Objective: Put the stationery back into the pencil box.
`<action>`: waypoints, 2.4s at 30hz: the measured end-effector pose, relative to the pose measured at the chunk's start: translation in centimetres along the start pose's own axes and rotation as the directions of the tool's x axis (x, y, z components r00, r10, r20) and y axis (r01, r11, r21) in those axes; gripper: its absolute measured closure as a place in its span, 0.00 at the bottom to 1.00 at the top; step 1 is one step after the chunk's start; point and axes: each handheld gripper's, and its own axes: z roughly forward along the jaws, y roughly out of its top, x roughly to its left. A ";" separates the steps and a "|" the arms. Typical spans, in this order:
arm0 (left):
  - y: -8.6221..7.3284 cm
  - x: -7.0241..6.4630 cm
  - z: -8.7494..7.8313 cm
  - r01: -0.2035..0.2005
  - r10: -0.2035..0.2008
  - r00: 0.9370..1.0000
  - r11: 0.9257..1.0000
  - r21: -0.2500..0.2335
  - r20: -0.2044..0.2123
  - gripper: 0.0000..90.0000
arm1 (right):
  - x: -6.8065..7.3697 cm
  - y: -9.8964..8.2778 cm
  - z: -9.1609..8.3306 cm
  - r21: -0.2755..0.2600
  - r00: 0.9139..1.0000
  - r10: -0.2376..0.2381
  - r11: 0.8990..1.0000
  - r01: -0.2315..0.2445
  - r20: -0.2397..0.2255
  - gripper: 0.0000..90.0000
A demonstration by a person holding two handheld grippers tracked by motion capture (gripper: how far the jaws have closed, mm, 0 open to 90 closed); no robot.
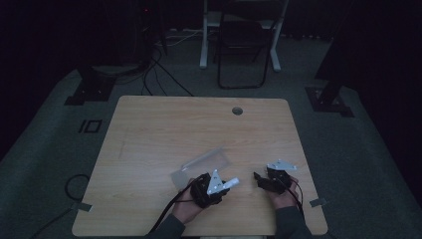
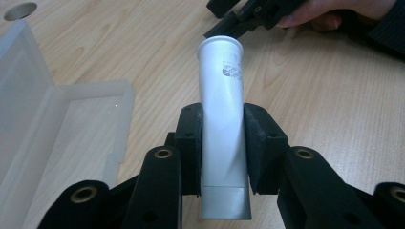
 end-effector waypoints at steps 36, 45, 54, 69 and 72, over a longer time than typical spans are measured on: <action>-0.4 1.4 -0.7 0.027 -0.027 0.998 1.000 -0.002 -0.061 0.78 | 0.0 0.0 0.0 0.000 1.000 0.000 1.000 0.000 0.000 0.40; -0.5 1.5 -0.9 0.030 -0.030 0.997 1.000 -0.002 -0.069 0.78 | 0.0 0.0 0.0 0.000 1.000 0.000 1.000 0.000 0.000 0.40; -0.6 1.7 -1.0 0.034 -0.034 0.996 0.999 -0.004 -0.079 0.78 | 0.0 0.0 0.0 0.000 1.000 0.000 1.000 0.000 0.000 0.40; -0.7 2.0 -1.1 0.038 -0.038 0.995 0.999 -0.004 -0.095 0.78 | 0.0 0.0 0.0 0.000 1.000 -0.001 1.000 0.001 0.000 0.40; -0.7 2.1 -1.1 0.039 -0.039 0.994 0.999 -0.004 -0.098 0.78 | 0.0 0.0 0.0 0.000 1.000 0.000 1.000 0.000 0.000 0.41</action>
